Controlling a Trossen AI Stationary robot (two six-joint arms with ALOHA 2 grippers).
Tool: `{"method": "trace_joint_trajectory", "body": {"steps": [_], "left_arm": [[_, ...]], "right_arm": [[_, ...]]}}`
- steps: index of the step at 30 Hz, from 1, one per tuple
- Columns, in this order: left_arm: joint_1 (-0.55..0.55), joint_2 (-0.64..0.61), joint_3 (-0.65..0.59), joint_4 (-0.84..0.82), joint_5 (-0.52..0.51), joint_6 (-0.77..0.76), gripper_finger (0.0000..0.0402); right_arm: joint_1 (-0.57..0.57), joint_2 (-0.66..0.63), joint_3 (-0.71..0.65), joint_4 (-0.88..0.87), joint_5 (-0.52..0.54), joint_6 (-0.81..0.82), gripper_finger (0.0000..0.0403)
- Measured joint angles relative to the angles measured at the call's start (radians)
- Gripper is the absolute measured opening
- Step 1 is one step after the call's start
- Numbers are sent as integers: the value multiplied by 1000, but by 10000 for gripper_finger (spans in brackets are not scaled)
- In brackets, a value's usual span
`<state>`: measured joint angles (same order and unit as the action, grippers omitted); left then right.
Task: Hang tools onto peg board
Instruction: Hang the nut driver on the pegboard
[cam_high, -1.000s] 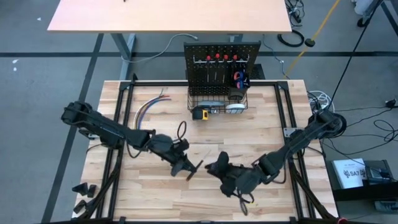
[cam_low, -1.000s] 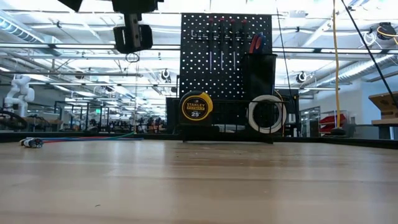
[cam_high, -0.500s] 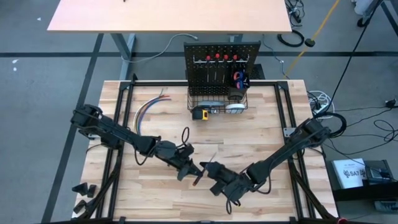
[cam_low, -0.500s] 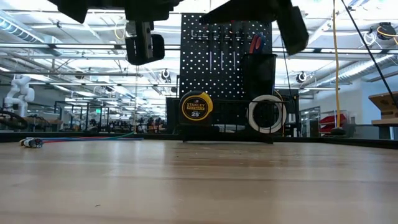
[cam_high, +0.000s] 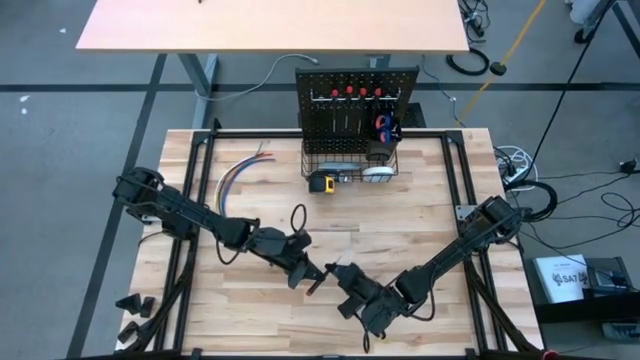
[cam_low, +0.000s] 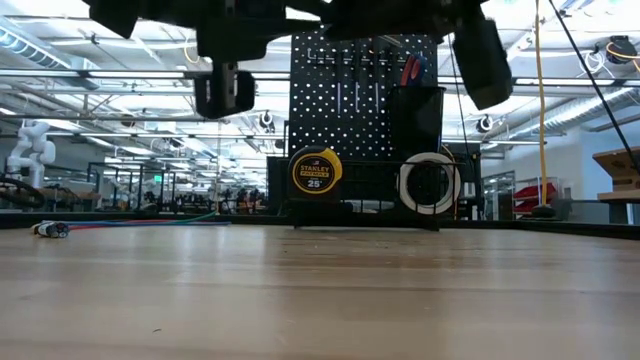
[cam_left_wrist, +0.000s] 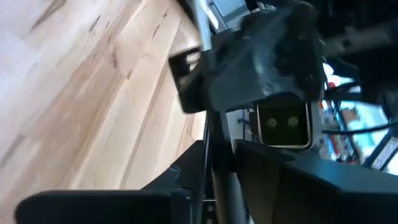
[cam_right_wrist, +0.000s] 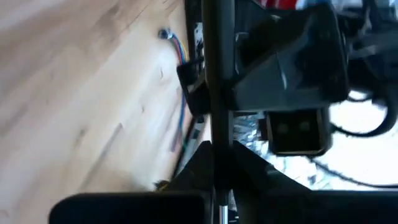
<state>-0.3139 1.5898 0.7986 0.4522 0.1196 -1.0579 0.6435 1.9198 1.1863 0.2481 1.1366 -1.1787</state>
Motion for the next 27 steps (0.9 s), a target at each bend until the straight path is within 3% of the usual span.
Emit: {"method": "trace_joint_trajectory", "body": {"steps": [5, 10, 13, 16, 22, 27], "left_arm": [[30, -32, -2, -17, 83, 168, 107], [94, -141, -3, -101, 224, 340, 110], [152, -233, -3, -235, 205, 445, 110], [176, -314, -3, -278, 128, 576, 110], [109, -321, -3, -89, 69, 879, 110], [-11, -251, -3, 155, 49, 1157, 111]], "right_arm": [[12, -1, 1, -100, 17, 283, 20], [24, -19, 1, -381, -20, 717, 20], [26, -70, 1, -550, -177, 1011, 20], [14, -143, 1, -618, -347, 1187, 20], [12, -291, 1, -493, -483, 1202, 20], [28, -351, -27, -118, -544, 1036, 20]]}}
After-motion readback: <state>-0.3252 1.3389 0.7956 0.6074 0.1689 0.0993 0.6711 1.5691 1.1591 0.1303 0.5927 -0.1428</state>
